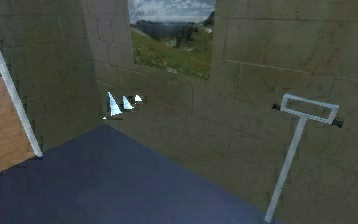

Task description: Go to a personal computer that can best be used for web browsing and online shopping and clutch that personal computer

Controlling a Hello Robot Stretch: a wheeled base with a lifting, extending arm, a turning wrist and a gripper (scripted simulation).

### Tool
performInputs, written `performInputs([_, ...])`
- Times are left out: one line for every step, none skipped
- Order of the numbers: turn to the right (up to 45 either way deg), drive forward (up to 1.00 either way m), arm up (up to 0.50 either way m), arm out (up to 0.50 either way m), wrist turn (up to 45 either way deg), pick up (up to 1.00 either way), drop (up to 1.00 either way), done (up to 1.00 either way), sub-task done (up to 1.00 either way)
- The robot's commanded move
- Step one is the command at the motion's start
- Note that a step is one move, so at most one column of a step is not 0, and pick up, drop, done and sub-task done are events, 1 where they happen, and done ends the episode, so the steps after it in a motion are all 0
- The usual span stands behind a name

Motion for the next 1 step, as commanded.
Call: performInputs([0.0, 0.0, 0.0, 0.0, 0.0, 0.0, 0.0, 1.0, 0.0])
